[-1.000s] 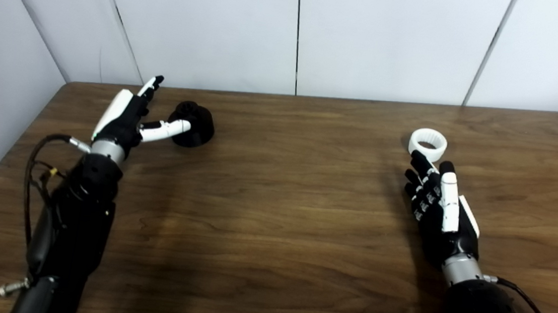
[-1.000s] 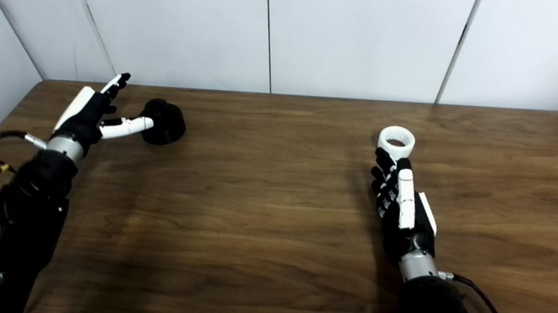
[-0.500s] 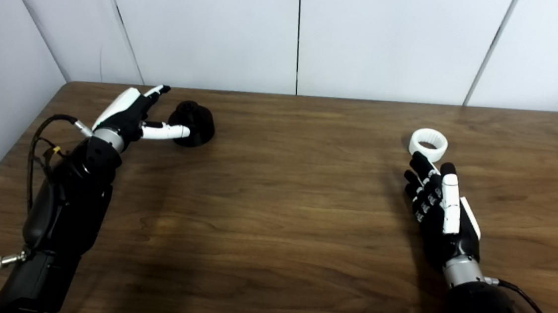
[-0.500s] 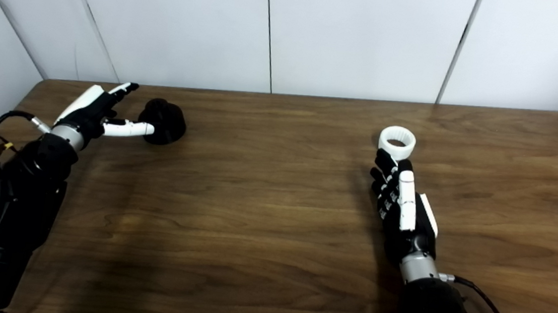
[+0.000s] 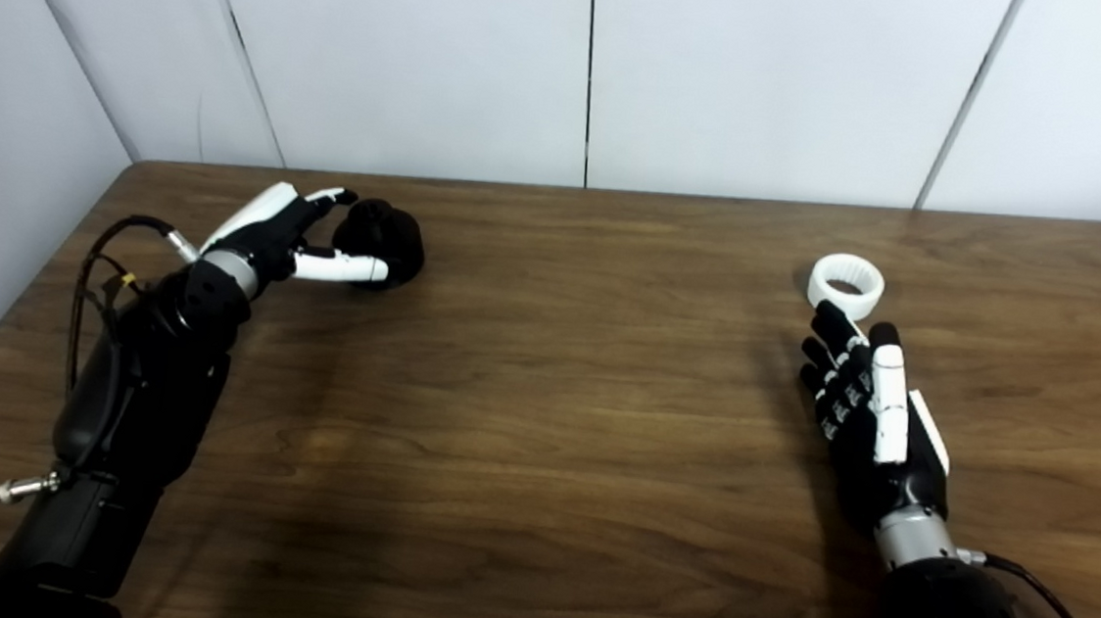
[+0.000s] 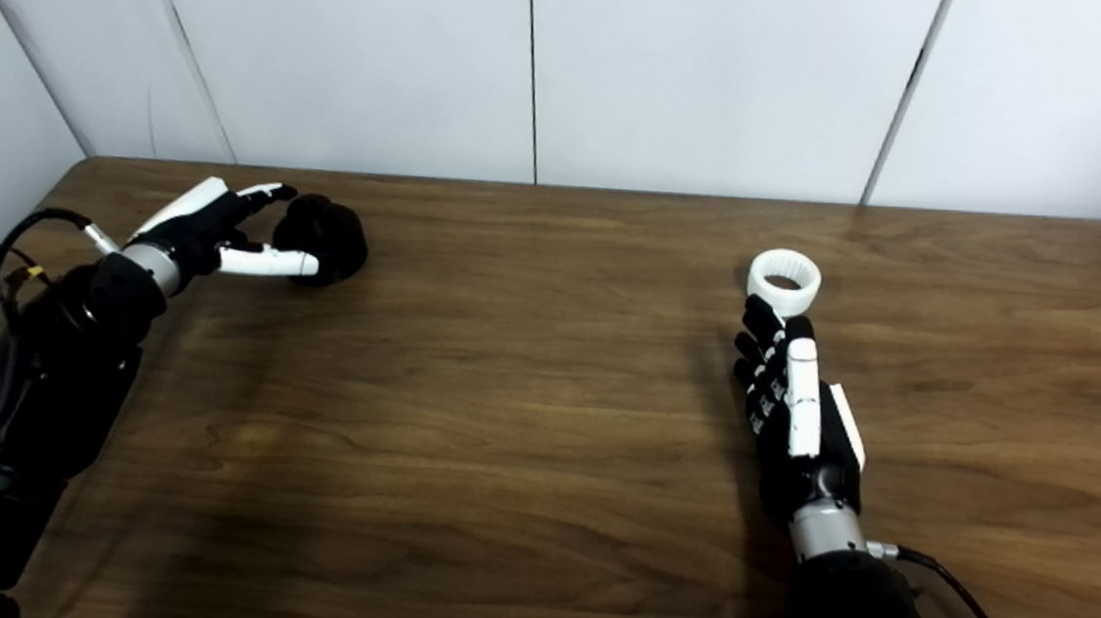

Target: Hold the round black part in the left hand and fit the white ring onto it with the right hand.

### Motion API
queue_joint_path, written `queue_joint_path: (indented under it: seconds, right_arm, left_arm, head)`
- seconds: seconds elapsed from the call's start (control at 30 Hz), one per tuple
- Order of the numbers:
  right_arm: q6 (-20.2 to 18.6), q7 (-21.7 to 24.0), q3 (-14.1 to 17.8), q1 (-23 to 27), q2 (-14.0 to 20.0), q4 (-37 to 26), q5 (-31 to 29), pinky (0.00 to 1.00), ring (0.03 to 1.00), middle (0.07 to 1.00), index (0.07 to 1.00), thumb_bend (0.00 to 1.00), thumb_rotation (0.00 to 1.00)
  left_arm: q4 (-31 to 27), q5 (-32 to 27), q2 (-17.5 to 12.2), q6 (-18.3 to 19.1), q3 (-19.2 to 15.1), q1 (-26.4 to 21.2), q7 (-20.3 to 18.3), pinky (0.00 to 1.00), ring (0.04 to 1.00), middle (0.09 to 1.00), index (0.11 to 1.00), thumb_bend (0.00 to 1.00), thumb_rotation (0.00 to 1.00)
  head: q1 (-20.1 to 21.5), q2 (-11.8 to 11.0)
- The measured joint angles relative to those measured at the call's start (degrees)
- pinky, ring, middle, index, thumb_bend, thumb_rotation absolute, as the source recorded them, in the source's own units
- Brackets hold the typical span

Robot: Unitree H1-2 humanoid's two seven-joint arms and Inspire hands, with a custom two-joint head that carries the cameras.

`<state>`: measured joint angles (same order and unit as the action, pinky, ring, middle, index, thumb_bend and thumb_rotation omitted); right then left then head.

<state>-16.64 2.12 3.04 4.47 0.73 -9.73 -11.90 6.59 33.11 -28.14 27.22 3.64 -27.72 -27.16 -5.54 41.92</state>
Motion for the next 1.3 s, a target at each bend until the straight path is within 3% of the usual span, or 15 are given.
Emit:
queue_joint_path:
  seconds: [0.47, 0.67, 1.3]
  right_arm:
    - [0.27, -0.09, 0.09, -0.18, -0.06, -0.02, 0.03, 1.0, 0.971, 0.96, 0.915, 0.53, 1.0]
    - [0.29, -0.09, 0.3, -0.59, 0.0, -0.48, 0.0, 1.0, 0.973, 0.948, 0.909, 0.54, 1.0]
    - [0.74, 0.2, 0.44, -1.15, 1.16, -1.01, -0.26, 1.0, 0.962, 0.933, 0.909, 0.53, 1.0]
  left_arm:
    - [4.77, -0.35, -0.07, -0.28, 3.44, -2.01, 0.9, 0.89, 1.0, 0.996, 0.949, 0.97, 0.51]
    - [6.62, -0.8, 0.39, -0.37, 3.85, -2.78, 2.63, 0.84, 1.0, 0.988, 0.946, 0.97, 0.48]
    - [6.98, -1.44, 0.56, -3.87, 8.38, -2.75, 8.81, 0.85, 1.0, 0.962, 0.899, 0.94, 0.38]
  head:
    - [0.62, -0.44]
    - [0.35, -0.79]
    - [0.7, -0.79]
